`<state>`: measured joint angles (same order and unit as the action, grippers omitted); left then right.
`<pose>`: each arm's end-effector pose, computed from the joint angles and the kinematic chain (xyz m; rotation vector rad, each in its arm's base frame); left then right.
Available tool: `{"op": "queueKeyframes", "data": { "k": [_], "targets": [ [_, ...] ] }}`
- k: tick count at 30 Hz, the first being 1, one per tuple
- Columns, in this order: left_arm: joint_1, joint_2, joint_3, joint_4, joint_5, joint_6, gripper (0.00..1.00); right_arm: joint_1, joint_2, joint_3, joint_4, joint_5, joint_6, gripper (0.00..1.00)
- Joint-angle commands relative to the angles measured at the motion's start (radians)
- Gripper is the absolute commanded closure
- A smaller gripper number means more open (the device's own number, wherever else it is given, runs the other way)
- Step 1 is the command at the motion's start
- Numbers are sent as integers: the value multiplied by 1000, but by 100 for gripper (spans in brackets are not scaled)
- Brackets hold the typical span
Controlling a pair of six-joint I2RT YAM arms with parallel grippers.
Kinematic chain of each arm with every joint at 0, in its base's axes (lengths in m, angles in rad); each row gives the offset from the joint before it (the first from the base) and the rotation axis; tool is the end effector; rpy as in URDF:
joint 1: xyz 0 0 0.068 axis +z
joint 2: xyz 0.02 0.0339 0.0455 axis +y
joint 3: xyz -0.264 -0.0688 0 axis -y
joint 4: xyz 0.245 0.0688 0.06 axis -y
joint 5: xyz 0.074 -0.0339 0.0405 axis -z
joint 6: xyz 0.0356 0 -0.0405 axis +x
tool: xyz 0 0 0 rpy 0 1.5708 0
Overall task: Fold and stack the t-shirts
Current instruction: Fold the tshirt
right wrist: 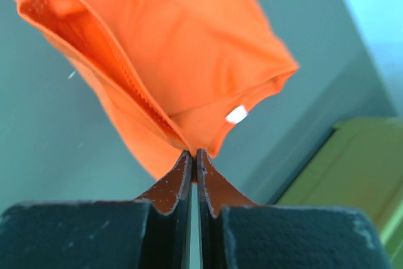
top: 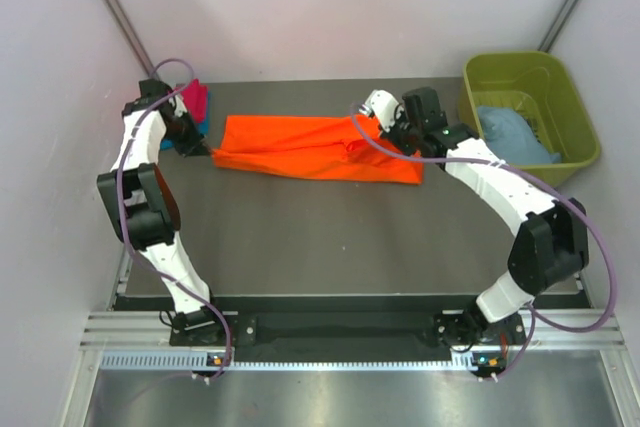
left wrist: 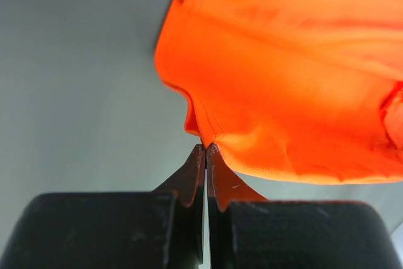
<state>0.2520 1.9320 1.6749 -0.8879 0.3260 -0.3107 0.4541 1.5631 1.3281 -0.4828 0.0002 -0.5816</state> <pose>0.3999 0.0912 0.2581 -0.6552 2.6114 -0.4594 0.3170 0.1547 0.3067 -1.1332 1.9894 -0.0665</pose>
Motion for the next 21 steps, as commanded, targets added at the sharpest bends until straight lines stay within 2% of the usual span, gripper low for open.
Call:
{"op": "queueKeyframes", "data": {
  "k": [1, 11, 21],
  "targets": [
    [-17, 36, 86, 33, 30, 15, 100, -17, 60, 74, 41, 30, -11, 100],
    [-48, 200, 272, 81, 8, 30, 100, -57, 242, 213, 88, 67, -3, 100],
    [-82, 303, 381, 109, -21, 24, 100, -86, 385, 393, 105, 95, -26, 100]
  ]
}}
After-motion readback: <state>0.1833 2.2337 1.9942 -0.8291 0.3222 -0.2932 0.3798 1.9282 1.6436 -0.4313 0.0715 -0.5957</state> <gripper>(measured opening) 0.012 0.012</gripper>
